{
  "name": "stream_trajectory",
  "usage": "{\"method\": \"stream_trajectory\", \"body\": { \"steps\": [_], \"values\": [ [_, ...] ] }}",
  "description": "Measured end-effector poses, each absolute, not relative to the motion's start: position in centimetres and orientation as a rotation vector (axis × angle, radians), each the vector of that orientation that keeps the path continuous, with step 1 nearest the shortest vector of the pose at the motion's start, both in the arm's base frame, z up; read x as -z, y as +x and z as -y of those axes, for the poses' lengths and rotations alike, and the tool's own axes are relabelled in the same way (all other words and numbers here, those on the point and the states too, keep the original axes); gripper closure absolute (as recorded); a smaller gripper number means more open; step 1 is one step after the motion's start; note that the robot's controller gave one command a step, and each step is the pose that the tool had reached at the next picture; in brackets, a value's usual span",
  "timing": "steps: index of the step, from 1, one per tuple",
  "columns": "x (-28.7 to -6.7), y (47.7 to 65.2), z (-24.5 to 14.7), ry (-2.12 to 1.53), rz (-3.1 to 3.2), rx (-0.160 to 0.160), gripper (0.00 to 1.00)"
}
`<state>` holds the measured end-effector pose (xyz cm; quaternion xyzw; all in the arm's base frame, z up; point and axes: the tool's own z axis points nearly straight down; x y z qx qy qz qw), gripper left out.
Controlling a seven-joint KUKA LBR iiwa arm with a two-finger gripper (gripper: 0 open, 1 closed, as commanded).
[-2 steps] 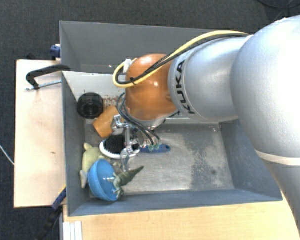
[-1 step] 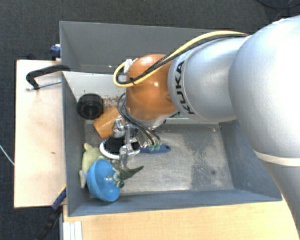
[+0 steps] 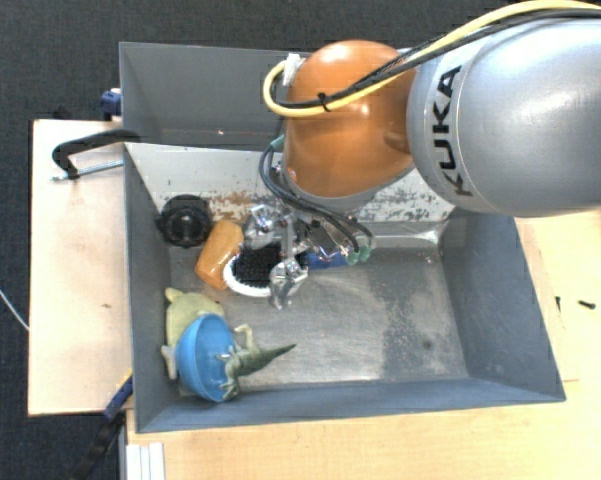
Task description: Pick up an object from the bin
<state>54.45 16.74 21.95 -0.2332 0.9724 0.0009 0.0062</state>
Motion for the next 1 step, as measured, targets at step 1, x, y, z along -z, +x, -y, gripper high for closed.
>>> {"method": "stream_trajectory", "body": {
  "steps": [1],
  "values": [
    [-24.69,54.47,-17.22,-1.119,-2.927,-0.002,1.0]
  ]
}}
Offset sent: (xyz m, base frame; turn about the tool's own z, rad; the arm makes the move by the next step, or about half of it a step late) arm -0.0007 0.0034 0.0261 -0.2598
